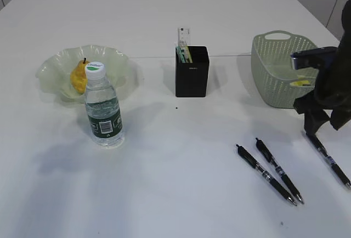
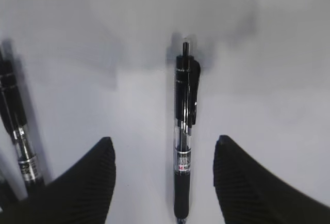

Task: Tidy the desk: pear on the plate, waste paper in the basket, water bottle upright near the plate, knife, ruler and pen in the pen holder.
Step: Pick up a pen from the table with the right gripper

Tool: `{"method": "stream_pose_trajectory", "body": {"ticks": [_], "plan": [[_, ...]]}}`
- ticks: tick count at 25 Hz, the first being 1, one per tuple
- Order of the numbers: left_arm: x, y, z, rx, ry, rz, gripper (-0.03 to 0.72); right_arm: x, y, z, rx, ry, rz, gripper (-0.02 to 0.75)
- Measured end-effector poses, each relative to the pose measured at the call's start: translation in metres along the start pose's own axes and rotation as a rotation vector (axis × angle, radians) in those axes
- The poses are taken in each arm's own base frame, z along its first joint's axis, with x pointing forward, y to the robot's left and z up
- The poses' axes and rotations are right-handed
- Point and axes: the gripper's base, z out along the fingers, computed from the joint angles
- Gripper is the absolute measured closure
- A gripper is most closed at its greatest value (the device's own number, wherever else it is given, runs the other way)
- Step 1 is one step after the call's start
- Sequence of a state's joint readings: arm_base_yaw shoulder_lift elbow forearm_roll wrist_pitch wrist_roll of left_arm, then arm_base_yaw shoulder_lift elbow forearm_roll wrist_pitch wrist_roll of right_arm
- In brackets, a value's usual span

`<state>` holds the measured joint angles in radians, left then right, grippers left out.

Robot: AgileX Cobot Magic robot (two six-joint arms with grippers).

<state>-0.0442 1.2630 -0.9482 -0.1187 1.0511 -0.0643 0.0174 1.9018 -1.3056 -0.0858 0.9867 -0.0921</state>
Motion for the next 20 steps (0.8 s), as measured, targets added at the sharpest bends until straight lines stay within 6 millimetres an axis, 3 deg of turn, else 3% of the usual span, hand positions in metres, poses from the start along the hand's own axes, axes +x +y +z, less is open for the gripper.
{"method": "stream_pose_trajectory", "body": {"ticks": [5,20], "plan": [[-0.001,0.000,0.000,0.000,-0.006,0.000,0.178,0.000,-0.005,0.021,-0.047,0.045,0.000,0.290],[-0.002,0.000,0.000,0.001,-0.022,0.000,0.178,-0.003,-0.008,0.037,-0.062,0.051,-0.008,0.291]]}}
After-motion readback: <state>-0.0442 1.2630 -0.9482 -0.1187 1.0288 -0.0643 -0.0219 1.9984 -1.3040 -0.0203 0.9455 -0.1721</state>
